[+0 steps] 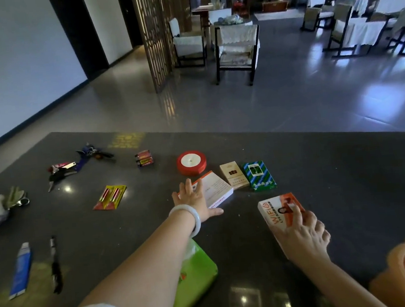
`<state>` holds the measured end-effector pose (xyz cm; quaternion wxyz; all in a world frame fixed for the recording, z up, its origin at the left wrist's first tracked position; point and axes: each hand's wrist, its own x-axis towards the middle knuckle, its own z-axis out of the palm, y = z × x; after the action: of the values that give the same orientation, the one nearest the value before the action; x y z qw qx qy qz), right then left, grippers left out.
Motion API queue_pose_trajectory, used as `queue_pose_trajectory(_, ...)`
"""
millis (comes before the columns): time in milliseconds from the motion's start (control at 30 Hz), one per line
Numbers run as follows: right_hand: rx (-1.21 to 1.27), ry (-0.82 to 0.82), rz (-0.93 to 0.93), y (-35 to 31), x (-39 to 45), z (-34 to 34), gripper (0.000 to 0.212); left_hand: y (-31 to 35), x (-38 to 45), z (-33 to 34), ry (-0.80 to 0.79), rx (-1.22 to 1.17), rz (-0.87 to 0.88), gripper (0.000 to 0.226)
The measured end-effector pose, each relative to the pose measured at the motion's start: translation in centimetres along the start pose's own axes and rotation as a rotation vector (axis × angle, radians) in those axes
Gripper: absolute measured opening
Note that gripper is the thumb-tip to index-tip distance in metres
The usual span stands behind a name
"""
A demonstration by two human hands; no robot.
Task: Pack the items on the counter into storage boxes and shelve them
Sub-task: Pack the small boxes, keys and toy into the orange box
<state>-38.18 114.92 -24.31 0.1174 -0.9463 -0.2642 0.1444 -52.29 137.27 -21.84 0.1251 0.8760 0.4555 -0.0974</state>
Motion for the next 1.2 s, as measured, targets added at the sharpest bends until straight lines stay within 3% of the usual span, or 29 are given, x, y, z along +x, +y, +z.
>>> queue_pose_trajectory(267,-0.140,-0.017,-0.016,-0.5,0.7,-0.7,0.111,0.7,0.9,-0.9,0.036,0.030,0.044,0.086)
queue_pose_trajectory(500,0.002,-0.001,-0.019,-0.5,0.3,-2.2,0.100,0.5,-0.6,-3.2,0.157,-0.041,0.092,0.089)
queue_pose_trajectory(800,0.202,0.262,-0.052,0.0,-2.2,-9.1,0.098,3.6,-5.5,-4.0,0.229,-0.138,0.264,0.097)
queue_pose_trajectory(1200,0.144,0.342,0.094,13.1,-6.4,-17.8,0.099,13.6,-13.3,-3.9,0.235,-0.161,0.505,0.099)
